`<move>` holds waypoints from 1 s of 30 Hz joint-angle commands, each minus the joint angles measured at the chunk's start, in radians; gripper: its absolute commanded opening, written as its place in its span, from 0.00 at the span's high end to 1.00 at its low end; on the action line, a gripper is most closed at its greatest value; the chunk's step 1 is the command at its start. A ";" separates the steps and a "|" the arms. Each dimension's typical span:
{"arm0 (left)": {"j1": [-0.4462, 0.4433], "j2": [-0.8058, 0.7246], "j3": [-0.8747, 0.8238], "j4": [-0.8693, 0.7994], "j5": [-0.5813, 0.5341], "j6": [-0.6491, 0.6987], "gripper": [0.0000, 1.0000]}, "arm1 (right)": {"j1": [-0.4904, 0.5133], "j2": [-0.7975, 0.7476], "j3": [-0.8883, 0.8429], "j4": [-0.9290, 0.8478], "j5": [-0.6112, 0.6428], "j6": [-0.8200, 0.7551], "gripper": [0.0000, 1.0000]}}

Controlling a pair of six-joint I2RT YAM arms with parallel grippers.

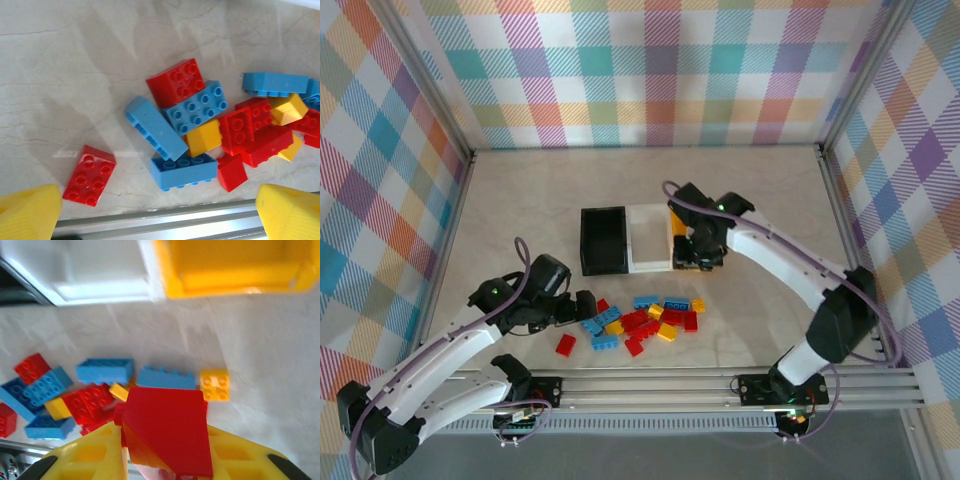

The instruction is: Sort the legos into containers by color

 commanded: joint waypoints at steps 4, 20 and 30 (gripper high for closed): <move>0.027 -0.072 0.001 -0.100 -0.016 -0.025 0.00 | 0.002 0.258 0.290 -0.108 -0.006 -0.135 0.69; 0.066 -0.044 0.001 -0.220 -0.013 -0.034 0.00 | -0.065 0.742 0.779 -0.176 -0.068 -0.188 0.69; 0.070 0.033 -0.044 -0.234 -0.011 -0.048 0.02 | -0.092 0.867 0.866 -0.172 -0.097 -0.201 0.69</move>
